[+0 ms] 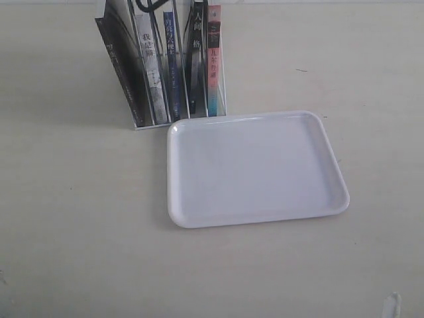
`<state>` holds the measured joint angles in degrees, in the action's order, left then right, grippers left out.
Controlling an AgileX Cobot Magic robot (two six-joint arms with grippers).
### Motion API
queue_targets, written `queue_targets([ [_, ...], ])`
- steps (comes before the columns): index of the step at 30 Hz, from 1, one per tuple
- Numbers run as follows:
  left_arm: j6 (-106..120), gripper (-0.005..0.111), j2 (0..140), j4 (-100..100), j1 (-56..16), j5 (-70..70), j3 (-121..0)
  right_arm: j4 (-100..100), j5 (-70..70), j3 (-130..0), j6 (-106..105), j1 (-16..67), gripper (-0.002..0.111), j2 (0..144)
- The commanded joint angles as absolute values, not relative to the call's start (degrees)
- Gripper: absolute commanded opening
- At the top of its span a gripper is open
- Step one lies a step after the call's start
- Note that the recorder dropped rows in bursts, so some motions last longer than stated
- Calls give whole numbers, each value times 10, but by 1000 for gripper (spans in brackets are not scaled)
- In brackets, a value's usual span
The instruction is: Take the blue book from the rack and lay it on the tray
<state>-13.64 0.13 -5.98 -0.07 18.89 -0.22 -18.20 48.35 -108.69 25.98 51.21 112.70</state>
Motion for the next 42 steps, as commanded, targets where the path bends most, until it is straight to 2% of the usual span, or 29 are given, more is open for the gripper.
queue_targets([
  [1, -135, 6, 0, -63, -7, 183, 0, -178, 474, -1085, 253, 510, 43, 1126],
  [17, -135, 6, 0, -63, -7, 183, 0, -166, 495, -1085, 255, 509, 42, 1187],
  [19, -135, 6, 0, -63, -7, 183, 0, -165, 495, -1085, 260, 509, 26, 1187],
  [20, -135, 6, 0, -63, -7, 183, 0, -165, 495, -1086, 260, 509, 11, 1187],
  [21, -135, 6, 0, -63, -7, 183, 0, -166, 495, -1086, 260, 509, 3, 1187],
  [22, -135, 6, 0, -63, -7, 183, 0, -166, 495, -1086, 261, 509, 0, 1187],
  [31, -135, 6, 0, -63, -7, 183, 0, -187, 475, -1094, 268, 509, 0, 1178],
  [42, -135, 6, 0, -63, -7, 183, 0, -201, 551, -1219, 264, 509, 0, 1171],
])
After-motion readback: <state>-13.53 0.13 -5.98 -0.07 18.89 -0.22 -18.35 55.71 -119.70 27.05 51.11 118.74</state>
